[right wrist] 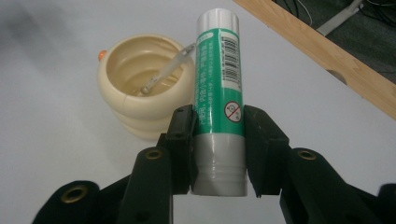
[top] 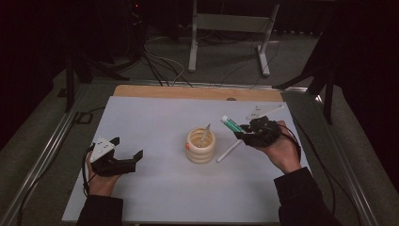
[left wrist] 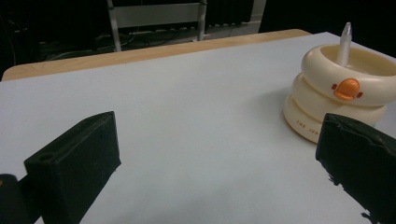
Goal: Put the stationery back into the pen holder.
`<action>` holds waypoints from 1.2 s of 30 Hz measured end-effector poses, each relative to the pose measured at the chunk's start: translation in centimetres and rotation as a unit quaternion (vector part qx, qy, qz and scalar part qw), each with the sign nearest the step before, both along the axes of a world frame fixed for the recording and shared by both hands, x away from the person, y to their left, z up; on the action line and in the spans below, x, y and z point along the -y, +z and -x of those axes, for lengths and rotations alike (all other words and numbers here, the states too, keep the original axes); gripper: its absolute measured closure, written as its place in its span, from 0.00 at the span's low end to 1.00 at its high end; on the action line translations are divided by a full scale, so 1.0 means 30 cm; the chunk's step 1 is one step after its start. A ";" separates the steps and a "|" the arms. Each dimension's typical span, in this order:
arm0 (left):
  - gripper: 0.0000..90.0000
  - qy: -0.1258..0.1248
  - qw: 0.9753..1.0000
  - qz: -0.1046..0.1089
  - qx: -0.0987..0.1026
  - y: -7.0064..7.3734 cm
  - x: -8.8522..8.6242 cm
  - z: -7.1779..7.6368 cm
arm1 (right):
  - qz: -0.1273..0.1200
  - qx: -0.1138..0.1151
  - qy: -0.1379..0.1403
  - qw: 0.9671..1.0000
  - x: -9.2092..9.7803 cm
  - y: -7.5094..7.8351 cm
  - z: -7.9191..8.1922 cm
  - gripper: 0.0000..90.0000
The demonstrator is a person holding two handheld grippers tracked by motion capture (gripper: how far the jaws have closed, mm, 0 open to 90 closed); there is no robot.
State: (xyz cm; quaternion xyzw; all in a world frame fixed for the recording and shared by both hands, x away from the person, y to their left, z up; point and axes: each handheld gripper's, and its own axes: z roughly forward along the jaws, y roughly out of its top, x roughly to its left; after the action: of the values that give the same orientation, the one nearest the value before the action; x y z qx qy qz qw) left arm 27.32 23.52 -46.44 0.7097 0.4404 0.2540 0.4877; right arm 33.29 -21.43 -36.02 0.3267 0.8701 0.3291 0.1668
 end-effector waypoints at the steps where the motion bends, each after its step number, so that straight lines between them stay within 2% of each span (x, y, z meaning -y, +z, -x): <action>1: 0.00 0.000 1.000 0.000 0.000 0.000 0.000 0.000 | 0.000 -0.001 0.002 1.000 -0.006 0.001 -0.001 0.73; 36: 0.00 0.001 1.000 0.005 0.002 0.002 -0.005 0.001 | 0.010 -0.021 0.039 0.999 -0.157 -0.023 -0.041 0.73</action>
State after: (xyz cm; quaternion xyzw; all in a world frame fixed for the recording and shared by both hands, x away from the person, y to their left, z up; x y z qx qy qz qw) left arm 27.29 23.68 -46.37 0.7065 0.4413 0.2532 0.4919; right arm 34.53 -16.73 -36.73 0.2981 0.8887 0.3194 0.1390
